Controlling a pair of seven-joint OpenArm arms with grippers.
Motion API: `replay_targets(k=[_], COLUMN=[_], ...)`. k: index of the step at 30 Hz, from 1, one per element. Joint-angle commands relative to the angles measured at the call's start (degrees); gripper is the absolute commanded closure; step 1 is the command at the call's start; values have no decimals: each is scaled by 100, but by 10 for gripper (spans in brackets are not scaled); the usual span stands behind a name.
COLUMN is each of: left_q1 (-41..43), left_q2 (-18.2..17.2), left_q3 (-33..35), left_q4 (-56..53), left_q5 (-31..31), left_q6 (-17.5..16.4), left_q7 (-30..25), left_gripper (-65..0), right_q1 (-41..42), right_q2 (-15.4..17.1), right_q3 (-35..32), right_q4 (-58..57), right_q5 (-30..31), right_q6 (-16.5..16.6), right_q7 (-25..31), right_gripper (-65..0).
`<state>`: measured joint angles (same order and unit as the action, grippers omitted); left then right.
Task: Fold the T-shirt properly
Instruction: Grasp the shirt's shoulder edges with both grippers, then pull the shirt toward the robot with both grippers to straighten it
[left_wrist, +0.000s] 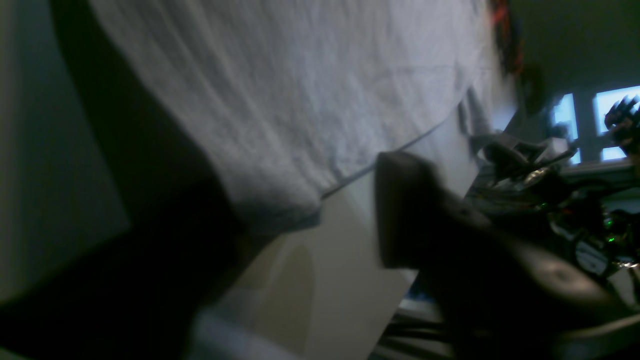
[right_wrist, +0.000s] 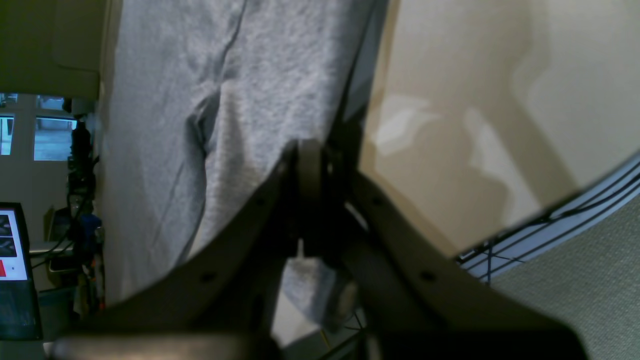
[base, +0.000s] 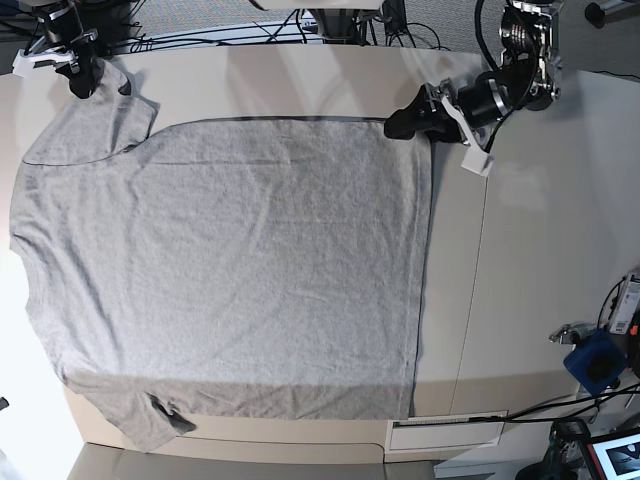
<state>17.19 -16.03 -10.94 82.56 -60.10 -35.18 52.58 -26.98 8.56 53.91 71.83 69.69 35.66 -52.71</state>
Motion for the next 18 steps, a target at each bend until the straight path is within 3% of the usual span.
replay_targets(k=[1,4,7,10,18], left_q1=[74,74,74,74,229], left_q2=[-17,-15,-15,-15,-17], left_q3=[13,13,13,13,-208], left_q4=[-74,-70,-70,-70,35], left_q5=[243,243,243,243,192], left_q6=[323,321,323,321,61], left_q7=[293,291,249,247,339], left_gripper=[-201,-88,-70,0,0], right_q1=[-79,-79,-79,-79,-98], right_q2=[48,48,48,48,50], right_q3=[2,2,2,2,94], right_q4=[15,15,15,15,15], right_q5=[-179,-177,-177,-177,42], right_q6=[-52,-52,-52,-55,122], right_q7=[-125,-122,-105,-81,-334], right_gripper=[0,0,0,0,0])
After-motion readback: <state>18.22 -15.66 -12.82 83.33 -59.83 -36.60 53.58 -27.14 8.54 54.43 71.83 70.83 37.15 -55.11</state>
